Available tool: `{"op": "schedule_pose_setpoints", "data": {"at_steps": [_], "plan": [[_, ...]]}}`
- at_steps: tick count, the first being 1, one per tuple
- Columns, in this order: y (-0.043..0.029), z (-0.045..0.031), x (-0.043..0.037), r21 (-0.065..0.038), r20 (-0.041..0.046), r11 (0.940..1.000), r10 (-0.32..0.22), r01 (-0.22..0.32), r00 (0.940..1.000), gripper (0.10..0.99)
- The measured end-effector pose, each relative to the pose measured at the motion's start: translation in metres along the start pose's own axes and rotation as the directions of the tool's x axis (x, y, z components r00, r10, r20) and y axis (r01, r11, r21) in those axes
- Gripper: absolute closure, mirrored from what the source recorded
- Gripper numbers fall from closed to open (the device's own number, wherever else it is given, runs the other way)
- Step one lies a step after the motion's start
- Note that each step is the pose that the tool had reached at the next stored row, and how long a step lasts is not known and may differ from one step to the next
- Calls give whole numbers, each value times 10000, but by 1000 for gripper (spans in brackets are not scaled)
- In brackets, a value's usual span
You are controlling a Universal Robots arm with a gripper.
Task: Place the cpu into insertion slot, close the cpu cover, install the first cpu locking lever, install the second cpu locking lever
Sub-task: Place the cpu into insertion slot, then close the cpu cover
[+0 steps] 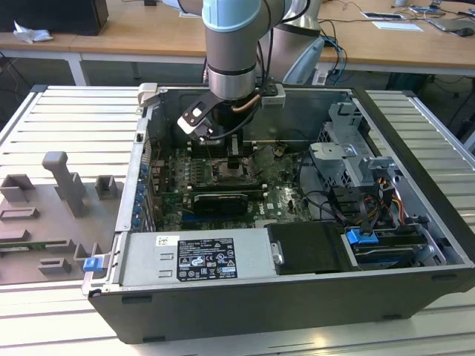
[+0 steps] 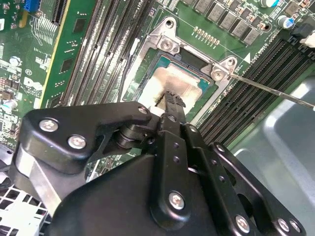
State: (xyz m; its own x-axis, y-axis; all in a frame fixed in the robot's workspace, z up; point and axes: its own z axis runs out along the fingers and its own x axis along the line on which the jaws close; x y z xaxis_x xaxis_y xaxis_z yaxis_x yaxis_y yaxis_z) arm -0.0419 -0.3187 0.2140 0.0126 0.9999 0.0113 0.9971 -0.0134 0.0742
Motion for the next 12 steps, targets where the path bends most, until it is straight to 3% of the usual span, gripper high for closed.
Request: {"op": "schedule_pose_setpoints", "data": {"at_steps": [12], "plan": [[4,-55,0,1,1,10000,4,-4,10000,980]]}}
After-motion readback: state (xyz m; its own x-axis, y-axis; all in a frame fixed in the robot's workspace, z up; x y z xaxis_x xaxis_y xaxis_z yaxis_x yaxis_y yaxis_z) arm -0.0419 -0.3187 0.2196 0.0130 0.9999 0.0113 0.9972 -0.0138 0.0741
